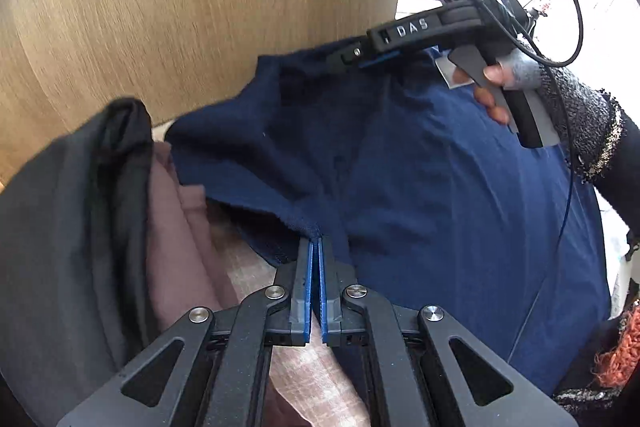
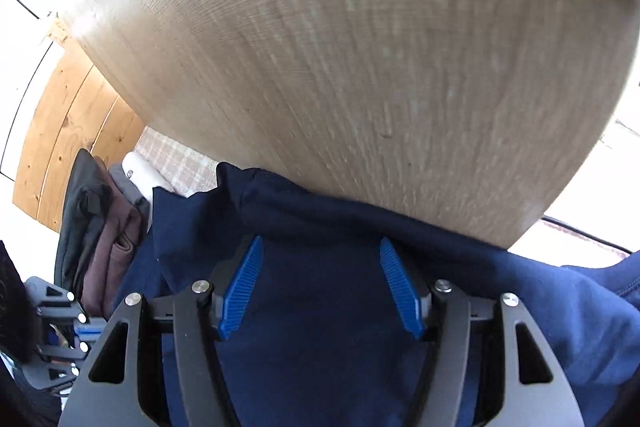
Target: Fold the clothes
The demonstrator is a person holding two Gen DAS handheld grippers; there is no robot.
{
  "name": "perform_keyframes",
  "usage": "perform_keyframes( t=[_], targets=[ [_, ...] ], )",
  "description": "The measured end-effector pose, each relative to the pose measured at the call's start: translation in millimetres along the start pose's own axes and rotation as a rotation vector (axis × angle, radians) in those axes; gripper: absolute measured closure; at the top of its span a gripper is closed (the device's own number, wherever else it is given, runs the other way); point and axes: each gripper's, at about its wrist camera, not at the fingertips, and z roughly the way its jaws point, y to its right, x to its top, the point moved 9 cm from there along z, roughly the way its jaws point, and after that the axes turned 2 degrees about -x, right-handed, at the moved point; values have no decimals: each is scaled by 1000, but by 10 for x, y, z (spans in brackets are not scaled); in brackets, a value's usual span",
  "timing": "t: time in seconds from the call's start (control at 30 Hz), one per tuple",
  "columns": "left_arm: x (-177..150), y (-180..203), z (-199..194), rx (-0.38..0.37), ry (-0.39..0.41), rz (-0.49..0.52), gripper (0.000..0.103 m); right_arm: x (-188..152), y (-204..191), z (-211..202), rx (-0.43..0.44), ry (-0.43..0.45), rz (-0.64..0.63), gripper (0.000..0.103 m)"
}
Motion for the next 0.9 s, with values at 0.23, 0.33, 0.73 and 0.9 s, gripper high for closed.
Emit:
perform_keyframes(
  t=[0.23,0.33,0.73,0.9],
  targets=[
    [112,-176,-6,-15,85,-106,101,279,-896,208,97,-36,-35,42],
    [276,13,-50,-117,135,-124,101,234,-976,145,33,9,-72,42],
    [-365,433,96,-146,34,-88,92,109,-1520,-261,63,-6,-279,42],
    [-769,427,25,-220,70,-203,92,-30,-2090,126,19,-106,-555,41]
  ],
)
